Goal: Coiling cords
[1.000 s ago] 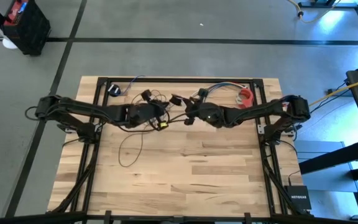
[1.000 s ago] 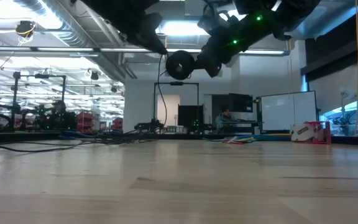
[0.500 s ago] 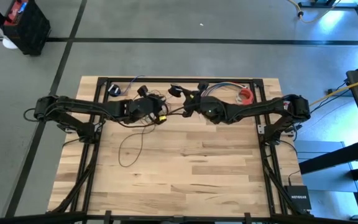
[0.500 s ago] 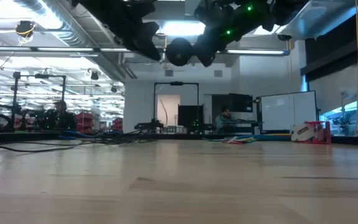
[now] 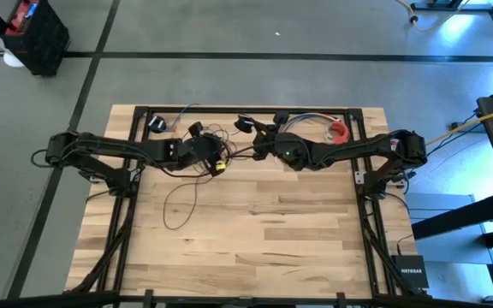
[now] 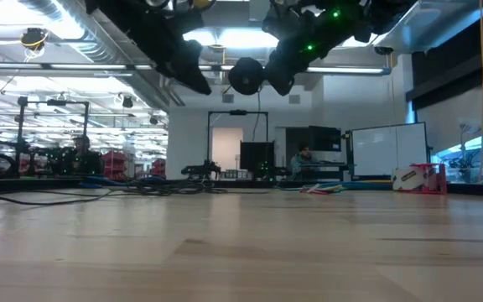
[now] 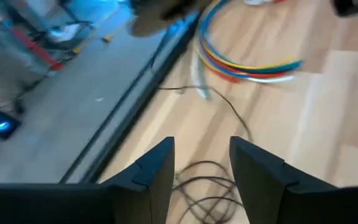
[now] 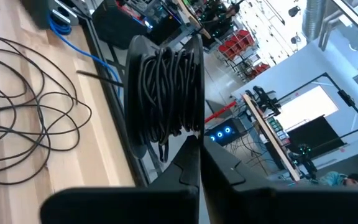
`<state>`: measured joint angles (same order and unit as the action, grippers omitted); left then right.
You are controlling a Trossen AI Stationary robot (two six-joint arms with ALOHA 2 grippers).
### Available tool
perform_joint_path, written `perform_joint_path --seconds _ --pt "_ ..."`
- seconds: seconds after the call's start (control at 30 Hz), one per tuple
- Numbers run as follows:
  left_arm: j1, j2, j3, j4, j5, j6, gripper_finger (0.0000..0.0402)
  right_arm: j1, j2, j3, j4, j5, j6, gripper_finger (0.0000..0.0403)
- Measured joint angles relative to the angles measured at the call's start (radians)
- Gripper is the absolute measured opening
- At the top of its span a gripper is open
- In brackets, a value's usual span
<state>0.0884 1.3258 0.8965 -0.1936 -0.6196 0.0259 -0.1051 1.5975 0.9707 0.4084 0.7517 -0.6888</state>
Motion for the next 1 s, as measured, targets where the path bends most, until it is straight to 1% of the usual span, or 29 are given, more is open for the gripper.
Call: perform_joint_path --seconds 0.07,0.23,0.43,0.57,0.7,0.9,1.0 --pt "0.011 0.0 -0.011 0.023 0.059 0.014 0.0145 0.0 0.0 0.0 0.0 0.0 0.0 0.0005" --pt "0.012 0.0 -0.011 0.033 0.077 0.019 0.0143 0.0 0.0 0.0 0.0 0.0 0.0 0.0005" --pt "0.029 0.053 -0.011 0.116 0.169 0.054 0.0143 0.0 0.0 0.0 0.001 0.0 0.002 0.0005" --pt "0.049 0.095 -0.011 0.129 0.175 0.087 0.0143 0.0 0.0 0.0 0.0 0.0 0.002 0.0005" --pt "0.065 0.098 -0.011 0.131 0.172 0.087 0.0143 0.0 0.0 0.0 -0.003 0.0 0.004 0.0005" --pt "0.037 0.084 -0.011 0.132 0.173 0.088 0.0143 0.0 0.0 0.0 -0.047 0.0 0.029 0.0005" --pt "0.026 0.084 -0.011 0.133 0.172 0.112 0.0143 0.0 0.0 0.0 -0.053 0.0 0.029 0.0005"
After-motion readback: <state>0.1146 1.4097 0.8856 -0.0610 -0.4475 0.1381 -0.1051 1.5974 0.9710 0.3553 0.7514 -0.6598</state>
